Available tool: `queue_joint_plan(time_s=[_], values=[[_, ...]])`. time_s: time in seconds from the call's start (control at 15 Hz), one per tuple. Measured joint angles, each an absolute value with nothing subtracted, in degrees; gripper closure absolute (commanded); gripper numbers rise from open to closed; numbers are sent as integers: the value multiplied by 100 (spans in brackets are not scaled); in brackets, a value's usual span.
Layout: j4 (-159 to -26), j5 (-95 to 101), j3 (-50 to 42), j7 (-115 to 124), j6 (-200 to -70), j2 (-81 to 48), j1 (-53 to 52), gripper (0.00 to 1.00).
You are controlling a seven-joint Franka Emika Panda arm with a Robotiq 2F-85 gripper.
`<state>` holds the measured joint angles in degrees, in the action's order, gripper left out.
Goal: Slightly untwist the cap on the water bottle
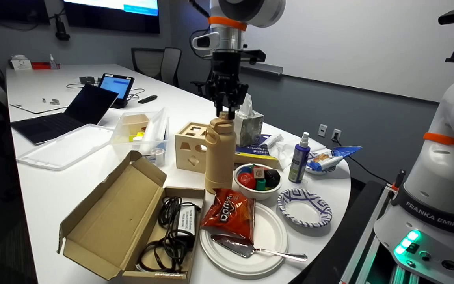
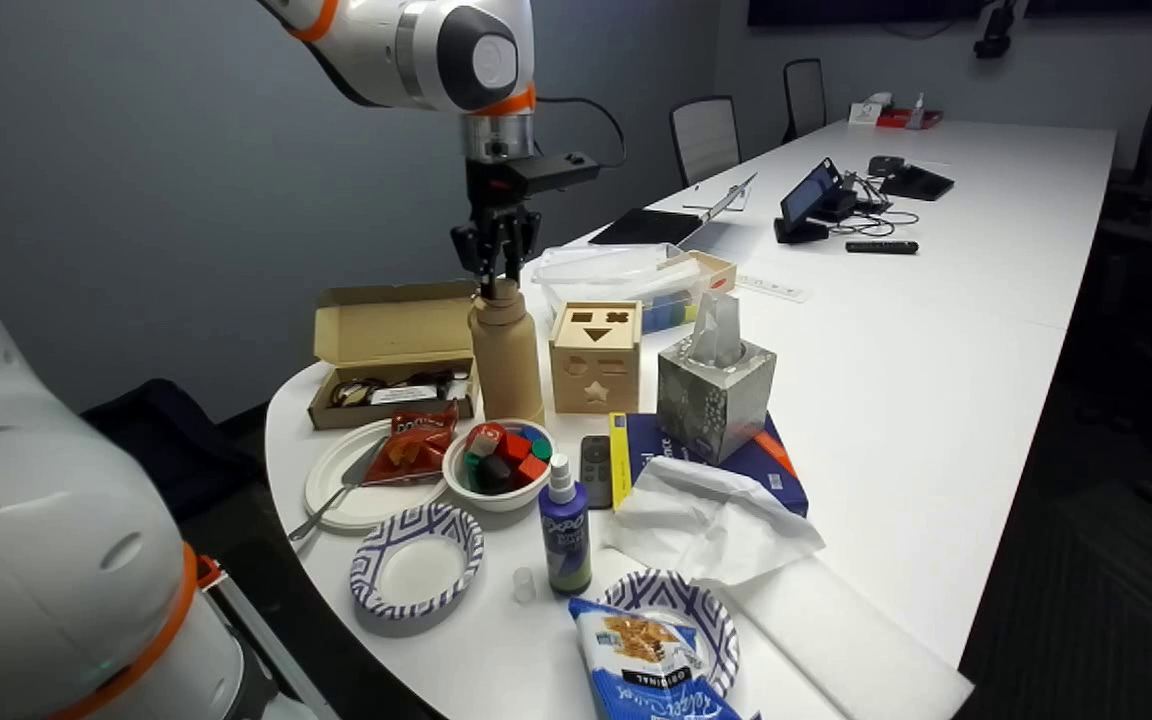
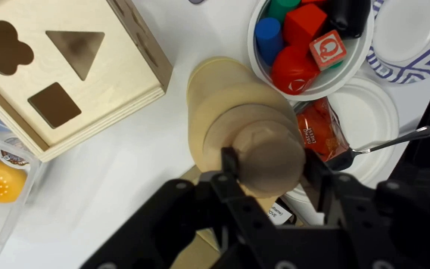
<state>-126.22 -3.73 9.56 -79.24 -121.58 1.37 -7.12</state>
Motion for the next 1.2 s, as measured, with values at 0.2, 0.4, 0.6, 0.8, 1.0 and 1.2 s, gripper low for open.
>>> queue_joint_plan(time_s=[0.2, 0.4, 0.6, 0.8, 1.0, 1.2], values=[[-12567, -372, 948, -8434, -12080, 99, -712, 79], [-12493, -367, 944, -8745, -11970, 54, -712, 79], [-12436, -356, 936, -8800, -11899, 10, -711, 21], [-12436, -322, 901, -8800, -11889, -66, -707, 1], [-12409, -289, 857, -8763, -11880, -109, -703, 0], [-12267, -273, 835, -8696, -11745, -108, -701, 0]])
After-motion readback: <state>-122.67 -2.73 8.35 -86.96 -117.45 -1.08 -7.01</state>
